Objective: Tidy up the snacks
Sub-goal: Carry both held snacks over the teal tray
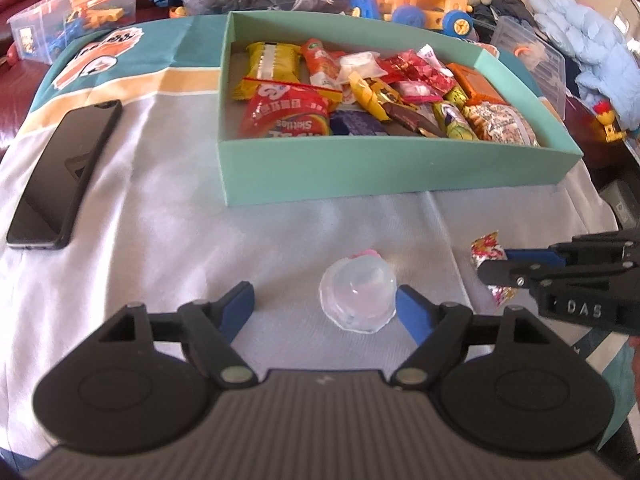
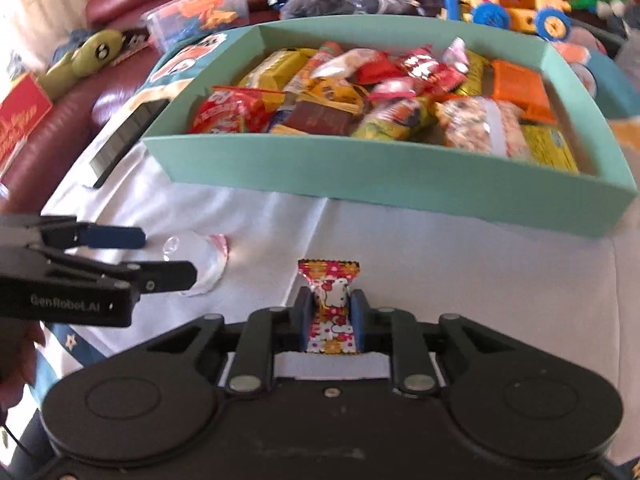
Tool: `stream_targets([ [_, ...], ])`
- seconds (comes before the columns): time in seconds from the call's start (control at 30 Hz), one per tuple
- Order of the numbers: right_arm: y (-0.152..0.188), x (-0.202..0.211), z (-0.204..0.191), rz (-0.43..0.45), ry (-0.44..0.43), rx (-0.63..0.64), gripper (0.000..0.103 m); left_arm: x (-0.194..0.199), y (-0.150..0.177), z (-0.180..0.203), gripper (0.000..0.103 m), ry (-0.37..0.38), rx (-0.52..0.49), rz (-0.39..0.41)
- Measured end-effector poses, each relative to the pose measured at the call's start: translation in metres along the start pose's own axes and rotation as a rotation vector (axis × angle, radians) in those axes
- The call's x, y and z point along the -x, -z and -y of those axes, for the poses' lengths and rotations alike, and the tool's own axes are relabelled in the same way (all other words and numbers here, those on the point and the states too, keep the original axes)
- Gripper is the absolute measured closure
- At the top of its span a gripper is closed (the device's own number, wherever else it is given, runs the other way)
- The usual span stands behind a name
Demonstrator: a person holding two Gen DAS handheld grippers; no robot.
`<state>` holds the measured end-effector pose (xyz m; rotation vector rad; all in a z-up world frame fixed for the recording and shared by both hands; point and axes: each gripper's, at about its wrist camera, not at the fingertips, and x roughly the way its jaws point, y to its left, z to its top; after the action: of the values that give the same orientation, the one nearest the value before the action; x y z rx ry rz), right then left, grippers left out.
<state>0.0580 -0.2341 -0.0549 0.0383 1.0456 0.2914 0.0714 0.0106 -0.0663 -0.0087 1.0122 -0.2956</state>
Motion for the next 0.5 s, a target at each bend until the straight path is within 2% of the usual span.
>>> stream_targets([
  [0.2,0.000,0.001,0.004,0.006,-0.003,-0.009,0.080,-0.002,0.000,0.015,0.033,0.004,-0.062,-0.005],
  [0.37,-0.003,-0.005,-0.002,0.033,0.001,0.014,0.078,-0.007,-0.004,0.024,0.044,-0.009,-0.113,-0.005],
  [0.4,-0.004,-0.006,-0.003,0.039,0.003,0.014,0.078,-0.009,-0.006,0.027,0.047,-0.008,-0.129,-0.005],
  [0.43,-0.003,-0.007,-0.003,0.045,0.005,0.018,0.078,-0.010,-0.007,0.030,0.059,-0.006,-0.144,-0.004],
  [0.47,-0.003,-0.007,-0.003,0.050,0.007,0.024,0.078,-0.010,-0.008,0.032,0.065,-0.015,-0.162,0.000],
  [0.5,-0.003,-0.008,-0.005,0.053,0.011,0.036,0.080,-0.010,-0.008,0.035,0.066,-0.017,-0.176,0.001],
])
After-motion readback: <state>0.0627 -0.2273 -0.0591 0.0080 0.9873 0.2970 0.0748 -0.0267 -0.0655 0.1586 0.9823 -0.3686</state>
